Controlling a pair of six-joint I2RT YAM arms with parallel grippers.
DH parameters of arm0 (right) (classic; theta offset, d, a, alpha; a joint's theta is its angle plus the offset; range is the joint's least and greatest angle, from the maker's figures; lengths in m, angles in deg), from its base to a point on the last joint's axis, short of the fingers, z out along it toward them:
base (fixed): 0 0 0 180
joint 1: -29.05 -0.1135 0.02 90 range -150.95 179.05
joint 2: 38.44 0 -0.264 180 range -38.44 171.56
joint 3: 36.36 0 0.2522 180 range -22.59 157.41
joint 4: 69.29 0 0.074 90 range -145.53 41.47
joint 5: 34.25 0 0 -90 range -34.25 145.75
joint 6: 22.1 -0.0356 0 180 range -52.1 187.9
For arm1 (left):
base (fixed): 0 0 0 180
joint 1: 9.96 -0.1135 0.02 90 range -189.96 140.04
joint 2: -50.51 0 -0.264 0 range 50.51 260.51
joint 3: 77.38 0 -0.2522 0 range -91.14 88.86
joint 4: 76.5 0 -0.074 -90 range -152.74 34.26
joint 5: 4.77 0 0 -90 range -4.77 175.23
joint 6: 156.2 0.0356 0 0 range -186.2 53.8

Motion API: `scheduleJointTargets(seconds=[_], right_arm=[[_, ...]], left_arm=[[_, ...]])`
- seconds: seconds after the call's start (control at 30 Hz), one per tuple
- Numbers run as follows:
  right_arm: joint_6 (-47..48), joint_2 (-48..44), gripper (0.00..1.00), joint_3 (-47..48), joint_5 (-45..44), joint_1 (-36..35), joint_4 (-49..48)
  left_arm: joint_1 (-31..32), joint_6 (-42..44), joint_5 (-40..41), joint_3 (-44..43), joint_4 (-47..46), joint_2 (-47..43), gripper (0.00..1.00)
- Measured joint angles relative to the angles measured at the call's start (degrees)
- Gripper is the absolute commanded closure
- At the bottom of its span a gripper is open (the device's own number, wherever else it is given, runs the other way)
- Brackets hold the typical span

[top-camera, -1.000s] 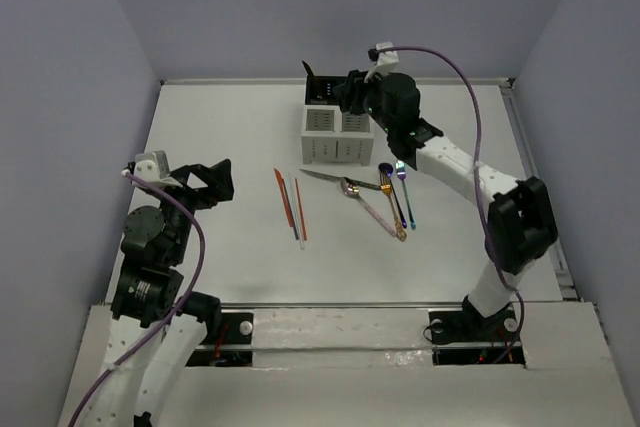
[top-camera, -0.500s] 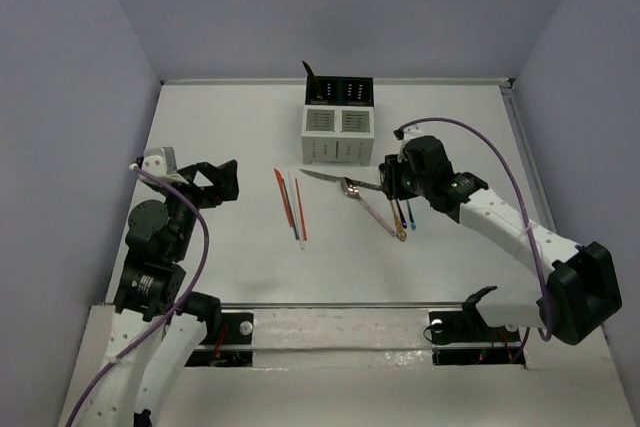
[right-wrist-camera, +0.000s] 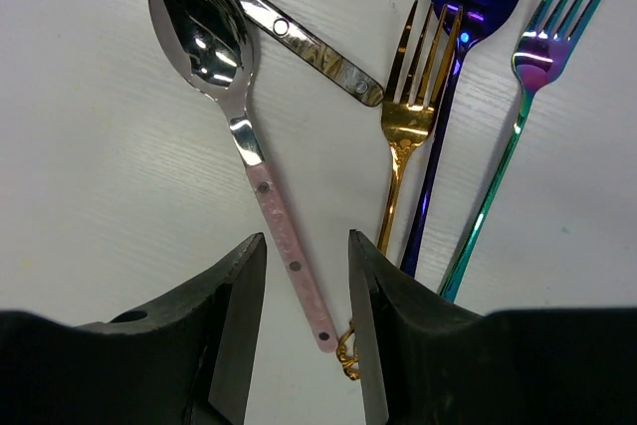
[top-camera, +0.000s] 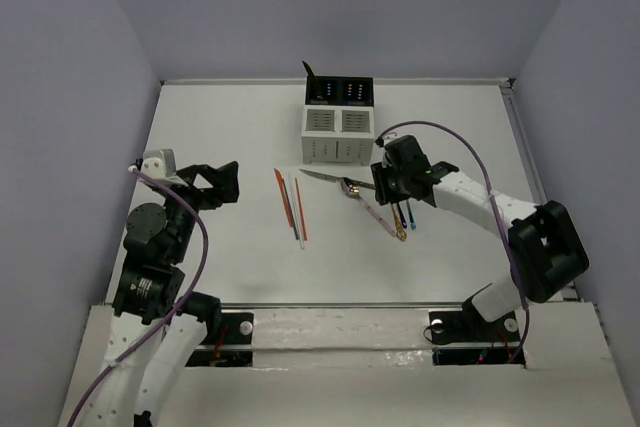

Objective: Sort the eating utensils into containers

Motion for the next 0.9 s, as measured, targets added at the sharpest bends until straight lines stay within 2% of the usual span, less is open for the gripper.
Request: scheduleJointTargets(seconds=[0.4, 0.47, 0.57, 0.9], right_arm=[[2.4, 3.0, 0.56, 3.6, -0.2, 0.0, -0.9], [4.4, 5.6, 0.58, 6.3, -0.2, 0.0, -0.9], [7.4, 10.1, 0.56, 9.6, 0.3, 0.0, -1.4], [14.8, 15.5, 0.53, 9.9, -1.1, 0.0, -6.6]], left_arm=[[0.0, 0.0, -1.7, 0.0, 0.0, -0.5, 0.01], [0.0, 0.0, -1.9, 0.0, 0.0, -0.5, 0.01], [0.0, 0.0, -2.0, 0.0, 0.0, -0.5, 0.01], [0.0, 0.0, -2.4, 0.0, 0.0, -0.5, 0.01]])
